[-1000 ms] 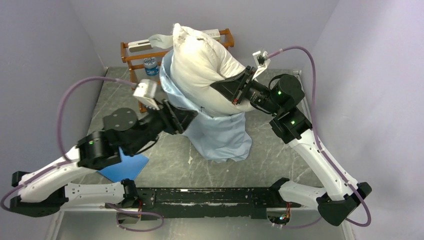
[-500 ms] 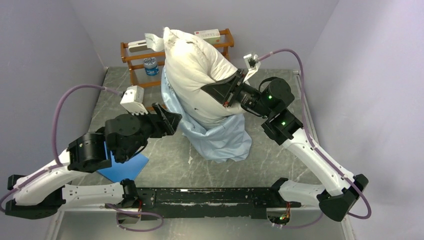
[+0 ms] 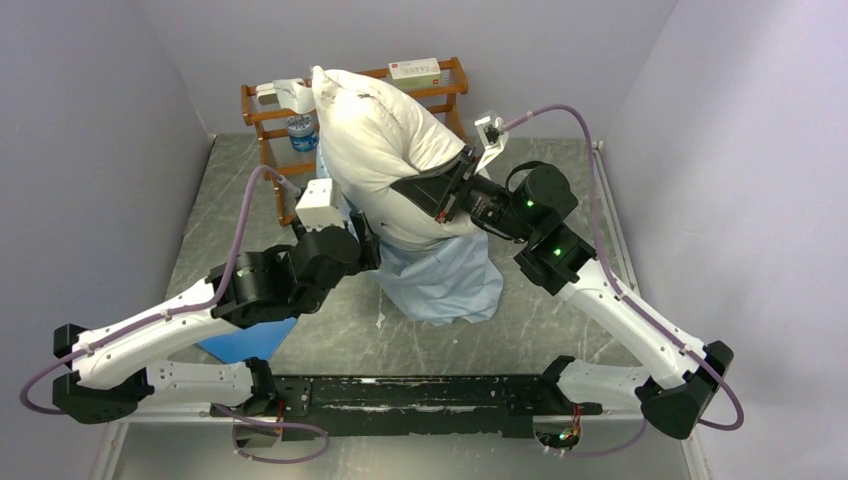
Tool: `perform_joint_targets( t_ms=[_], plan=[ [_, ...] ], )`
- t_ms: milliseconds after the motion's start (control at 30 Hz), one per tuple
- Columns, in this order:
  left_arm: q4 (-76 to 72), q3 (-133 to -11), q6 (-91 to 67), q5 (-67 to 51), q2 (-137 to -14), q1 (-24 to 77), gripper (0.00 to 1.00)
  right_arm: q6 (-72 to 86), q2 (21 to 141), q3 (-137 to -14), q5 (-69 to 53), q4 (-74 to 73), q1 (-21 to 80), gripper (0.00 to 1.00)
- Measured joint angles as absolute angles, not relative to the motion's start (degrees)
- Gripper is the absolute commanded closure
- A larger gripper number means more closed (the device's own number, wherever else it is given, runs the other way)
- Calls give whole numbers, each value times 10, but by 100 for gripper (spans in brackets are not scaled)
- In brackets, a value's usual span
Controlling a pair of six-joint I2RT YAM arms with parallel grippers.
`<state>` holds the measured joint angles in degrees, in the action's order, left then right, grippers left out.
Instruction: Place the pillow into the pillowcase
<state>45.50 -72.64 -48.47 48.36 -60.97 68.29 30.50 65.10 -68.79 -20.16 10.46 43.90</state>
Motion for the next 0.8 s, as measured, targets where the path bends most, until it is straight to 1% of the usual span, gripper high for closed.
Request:
perform_joint_targets(
  t_ms=[133, 233, 300, 433, 467, 533, 567, 600, 667, 700, 733, 800],
  plan=[
    [475, -734, -496, 484, -609, 679, 25, 305, 653, -689, -197, 105, 441, 100],
    [472, -721, -499, 484, -599, 677, 30, 306, 656, -689, -197, 109, 442, 100],
    [450, -693, -489, 484, -580, 674, 35, 307, 660, -690, -198, 109, 445, 100],
    [416, -669, -464, 484, -568, 653, 61, 306, 664, -692, -197, 108, 455, 100],
    [408, -669, -457, 484, -571, 647, 70, 306, 664, -692, -196, 106, 457, 100],
    [388, -668, -441, 482, -576, 635, 80, 306, 664, -692, -196, 105, 460, 100],
    [379, -668, -435, 481, -577, 631, 82, 306, 664, -692, -195, 105, 461, 100],
    [369, -668, -428, 478, -577, 627, 78, 306, 664, -692, -195, 105, 461, 100],
    [353, -668, -416, 474, -577, 621, 54, 307, 666, -694, -195, 105, 462, 100],
    [347, -668, -412, 472, -577, 618, 46, 308, 667, -695, -195, 105, 462, 100],
    [345, -668, -407, 471, -578, 615, 41, 308, 668, -697, -195, 104, 463, 100],
    [344, -668, -410, 470, -582, 610, 38, 309, 672, -700, -195, 104, 465, 100]
  ],
)
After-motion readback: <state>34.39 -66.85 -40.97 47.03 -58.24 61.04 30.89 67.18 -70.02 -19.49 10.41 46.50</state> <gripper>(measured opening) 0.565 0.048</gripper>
